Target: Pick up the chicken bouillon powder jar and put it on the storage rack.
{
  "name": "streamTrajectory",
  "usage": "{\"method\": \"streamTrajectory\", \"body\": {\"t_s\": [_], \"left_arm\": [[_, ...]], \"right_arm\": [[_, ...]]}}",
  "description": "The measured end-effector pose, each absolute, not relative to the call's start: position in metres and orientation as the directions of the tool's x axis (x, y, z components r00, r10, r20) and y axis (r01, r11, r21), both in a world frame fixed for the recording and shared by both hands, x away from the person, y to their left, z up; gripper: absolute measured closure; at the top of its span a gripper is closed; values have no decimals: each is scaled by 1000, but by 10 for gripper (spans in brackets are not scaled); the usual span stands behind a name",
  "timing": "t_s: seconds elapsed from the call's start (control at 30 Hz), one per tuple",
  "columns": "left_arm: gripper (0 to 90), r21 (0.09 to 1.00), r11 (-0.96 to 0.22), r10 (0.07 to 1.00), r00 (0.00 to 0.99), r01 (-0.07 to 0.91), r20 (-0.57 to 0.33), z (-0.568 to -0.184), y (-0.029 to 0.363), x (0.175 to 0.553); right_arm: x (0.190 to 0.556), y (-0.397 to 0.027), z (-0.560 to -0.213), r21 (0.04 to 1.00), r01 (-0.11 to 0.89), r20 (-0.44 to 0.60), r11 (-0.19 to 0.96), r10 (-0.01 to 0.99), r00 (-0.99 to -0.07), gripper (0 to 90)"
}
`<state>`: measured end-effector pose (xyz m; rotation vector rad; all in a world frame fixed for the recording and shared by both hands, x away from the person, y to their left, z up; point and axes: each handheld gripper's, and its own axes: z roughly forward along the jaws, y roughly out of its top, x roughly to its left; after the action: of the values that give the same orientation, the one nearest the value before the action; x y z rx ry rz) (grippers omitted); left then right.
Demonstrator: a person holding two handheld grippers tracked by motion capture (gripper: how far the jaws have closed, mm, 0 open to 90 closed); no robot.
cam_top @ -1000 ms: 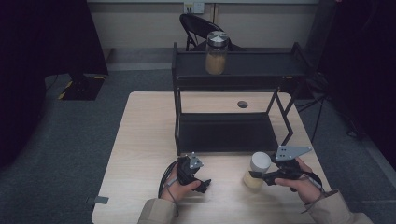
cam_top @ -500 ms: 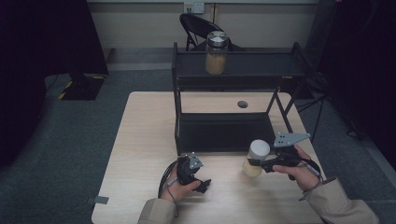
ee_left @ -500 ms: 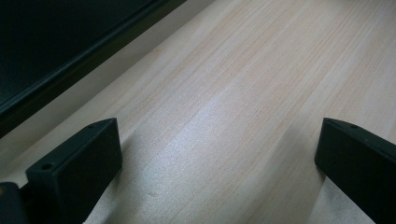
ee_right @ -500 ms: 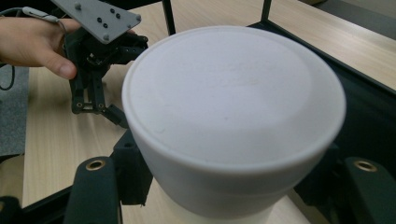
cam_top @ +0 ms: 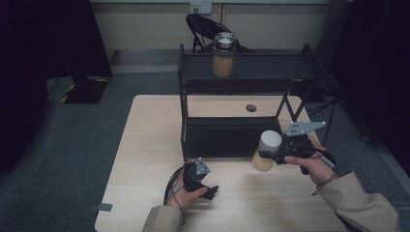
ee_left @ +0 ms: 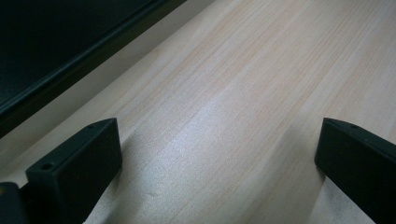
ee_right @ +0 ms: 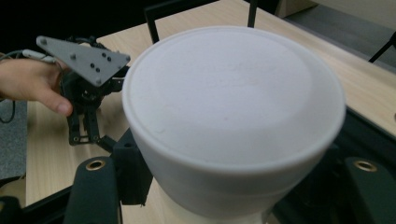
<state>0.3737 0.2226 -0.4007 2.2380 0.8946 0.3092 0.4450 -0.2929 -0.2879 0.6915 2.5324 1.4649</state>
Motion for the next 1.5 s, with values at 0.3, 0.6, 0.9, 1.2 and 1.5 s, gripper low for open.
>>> {"method": "streamTrajectory", "body": {"t_s": [0.3,0.6,0.9,1.2,1.5], "left_arm": [[0,684,-519,679,733,512,-34,-401,223,374],[1,683,-520,679,734,513,-34,-401,223,374],[1,683,-521,678,734,512,-34,-401,223,374],[1,684,-520,679,733,512,-33,-401,222,374],[0,684,-519,679,733,512,-33,-401,223,374]], "right_arm": [[452,-295,-255,856,322,117,404,455,-883,344],[458,-291,-223,858,316,106,405,464,-880,344],[464,-288,-192,864,336,139,374,465,-874,344],[477,-279,-155,861,316,113,398,455,-883,344],[486,-278,-120,867,322,122,379,466,-876,344]]}}
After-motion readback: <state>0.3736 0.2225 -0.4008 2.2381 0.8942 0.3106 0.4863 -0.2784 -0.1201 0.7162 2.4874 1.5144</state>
